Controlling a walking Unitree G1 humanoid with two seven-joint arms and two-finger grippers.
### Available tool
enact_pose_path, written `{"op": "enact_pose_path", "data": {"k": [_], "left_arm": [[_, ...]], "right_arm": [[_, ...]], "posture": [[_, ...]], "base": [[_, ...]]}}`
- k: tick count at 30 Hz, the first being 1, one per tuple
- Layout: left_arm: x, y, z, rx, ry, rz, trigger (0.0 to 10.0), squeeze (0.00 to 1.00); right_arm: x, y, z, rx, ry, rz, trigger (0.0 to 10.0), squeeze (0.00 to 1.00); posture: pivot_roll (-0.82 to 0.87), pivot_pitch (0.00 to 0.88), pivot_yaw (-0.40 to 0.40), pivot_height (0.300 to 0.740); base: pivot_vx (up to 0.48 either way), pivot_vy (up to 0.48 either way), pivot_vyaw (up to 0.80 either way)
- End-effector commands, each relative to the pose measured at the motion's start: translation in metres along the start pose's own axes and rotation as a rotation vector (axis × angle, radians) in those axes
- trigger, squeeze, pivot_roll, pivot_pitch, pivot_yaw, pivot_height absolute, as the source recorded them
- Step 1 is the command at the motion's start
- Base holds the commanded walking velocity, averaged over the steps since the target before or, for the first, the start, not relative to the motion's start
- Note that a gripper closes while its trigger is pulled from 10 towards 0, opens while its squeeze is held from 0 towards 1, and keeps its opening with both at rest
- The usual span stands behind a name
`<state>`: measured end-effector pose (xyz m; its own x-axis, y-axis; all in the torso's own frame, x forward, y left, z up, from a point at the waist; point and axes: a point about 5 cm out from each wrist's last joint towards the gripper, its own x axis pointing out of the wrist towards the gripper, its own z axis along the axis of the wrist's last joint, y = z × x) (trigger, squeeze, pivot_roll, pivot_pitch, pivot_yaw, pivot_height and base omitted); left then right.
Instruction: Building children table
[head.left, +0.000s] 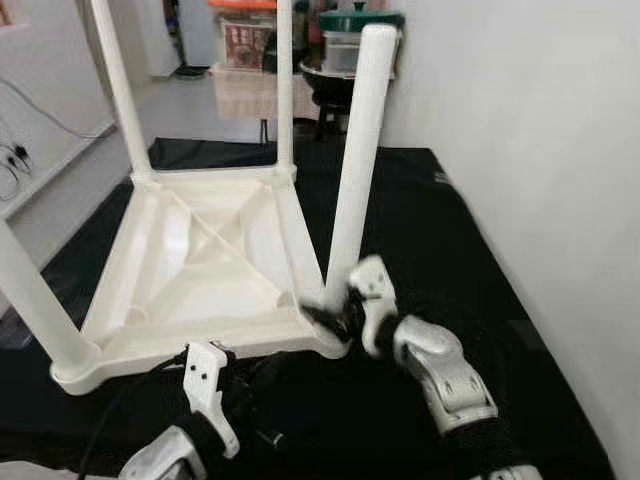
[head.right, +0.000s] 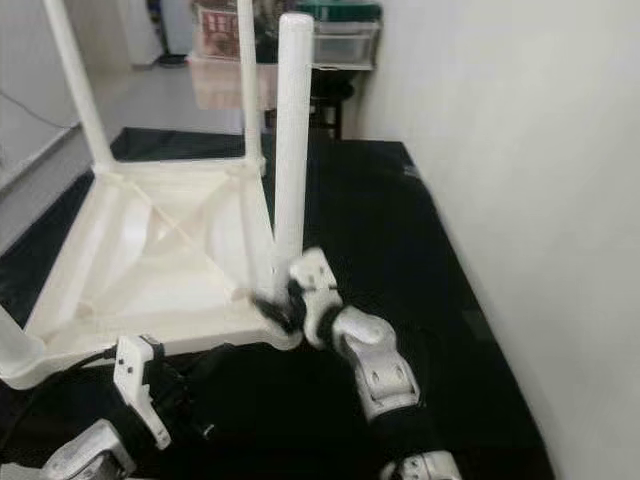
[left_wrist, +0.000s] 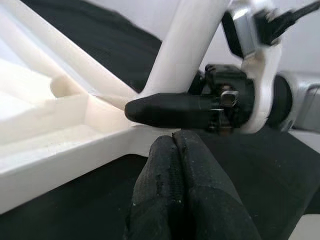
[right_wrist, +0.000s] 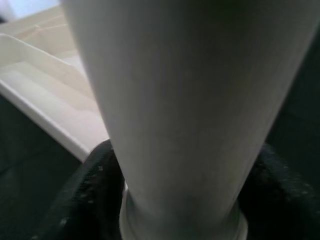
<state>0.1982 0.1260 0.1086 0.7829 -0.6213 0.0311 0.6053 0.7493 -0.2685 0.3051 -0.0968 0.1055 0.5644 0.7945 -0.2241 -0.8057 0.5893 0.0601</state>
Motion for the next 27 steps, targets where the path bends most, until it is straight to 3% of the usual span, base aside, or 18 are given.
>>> {"op": "enact_pose_path", "data": {"k": [1,2,3,4,5,9,10,14,15,21,25,27], "left_arm": [[0.001,-0.001,-0.001,-0.003,0.008,0.001,10.0,0.00],[0.001,-0.001,-0.001,-0.003,0.008,0.001,10.0,0.00],[0.002,-0.001,-0.002,-0.003,0.009,0.001,10.0,0.00],[0.002,-0.001,-0.002,-0.003,0.009,0.001,10.0,0.00],[0.002,-0.002,-0.002,-0.004,0.009,0.001,10.0,0.00],[0.002,-0.002,-0.002,-0.004,0.009,0.001,10.0,0.00],[0.002,-0.003,-0.003,-0.003,0.010,0.003,10.0,0.00],[0.002,-0.004,-0.004,-0.003,0.011,0.005,10.0,0.00],[0.001,-0.004,-0.004,-0.003,0.012,0.006,10.0,0.00],[0.001,-0.006,-0.004,-0.003,0.013,0.006,10.0,0.00],[0.000,-0.009,-0.004,-0.006,0.011,0.004,10.0,0.00],[0.000,-0.009,-0.004,-0.006,0.011,0.004,10.0,0.00]], "right_arm": [[0.004,0.008,0.029,-0.091,-0.092,0.186,10.0,1.00],[0.004,0.008,0.029,-0.091,-0.092,0.186,10.0,1.00],[0.002,0.005,0.036,-0.100,-0.108,0.282,10.0,0.24],[0.002,0.005,0.036,-0.100,-0.108,0.282,10.0,0.24],[-0.001,-0.002,0.043,-0.095,-0.106,0.402,10.0,0.00],[0.000,-0.013,0.048,-0.091,-0.085,0.464,10.0,0.00],[0.005,-0.027,0.056,-0.088,-0.065,0.476,10.0,0.00],[0.007,-0.031,0.063,-0.076,-0.058,0.505,10.0,0.00],[0.007,-0.034,0.067,-0.052,-0.062,0.516,0.0,0.00],[0.003,-0.041,0.072,-0.012,-0.071,0.520,0.0,0.00],[-0.018,-0.046,0.048,-0.034,-0.046,0.477,0.0,0.00],[-0.018,-0.046,0.048,-0.034,-0.046,0.477,0.0,0.00]], "posture": [[0.05,0.031,-0.089,0.740],[0.05,0.031,-0.089,0.740],[0.06,0.028,-0.094,0.740],[0.06,0.028,-0.094,0.740],[0.08,0.025,-0.100,0.740],[0.09,0.023,-0.106,0.740],[0.10,0.021,-0.112,0.740],[0.11,0.020,-0.114,0.740],[0.11,0.020,-0.113,0.740],[0.11,0.025,-0.115,0.740],[0.10,0.043,-0.107,0.740],[0.10,0.043,-0.107,0.740]], "base": [[0.000,0.000,0.00],[0.000,0.000,0.00],[0.000,0.000,0.00],[0.000,0.000,0.00],[0.000,0.000,0.00],[0.000,0.000,0.00],[0.000,0.000,0.00],[0.000,0.000,0.00],[0.000,0.000,0.00],[0.000,0.000,0.00],[0.000,0.000,0.00],[0.000,0.000,0.00]]}}
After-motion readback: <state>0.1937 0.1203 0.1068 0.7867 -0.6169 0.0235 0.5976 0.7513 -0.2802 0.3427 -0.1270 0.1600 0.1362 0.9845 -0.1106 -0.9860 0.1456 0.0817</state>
